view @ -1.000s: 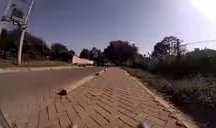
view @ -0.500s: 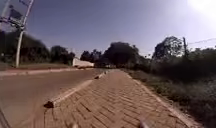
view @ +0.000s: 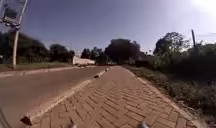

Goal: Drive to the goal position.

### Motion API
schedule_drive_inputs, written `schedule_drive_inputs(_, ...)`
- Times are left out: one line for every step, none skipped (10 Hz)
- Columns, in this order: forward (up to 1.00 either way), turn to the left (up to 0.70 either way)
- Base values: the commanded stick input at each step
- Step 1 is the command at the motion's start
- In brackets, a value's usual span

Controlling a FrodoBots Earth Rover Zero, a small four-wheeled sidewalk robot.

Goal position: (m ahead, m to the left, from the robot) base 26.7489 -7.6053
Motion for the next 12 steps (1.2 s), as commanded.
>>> schedule_drive_inputs(1.00, -0.36)
schedule_drive_inputs(1.00, -0.08)
schedule_drive_inputs(1.00, -0.01)
schedule_drive_inputs(1.00, 0.00)
schedule_drive_inputs(1.00, 0.00)
schedule_drive_inputs(1.00, -0.26)
schedule_drive_inputs(1.00, -0.24)
schedule_drive_inputs(1.00, -0.07)
schedule_drive_inputs(1.00, 0.00)
schedule_drive_inputs(1.00, 0.00)
schedule_drive_inputs(1.00, 0.00)
schedule_drive_inputs(1.00, 0.00)
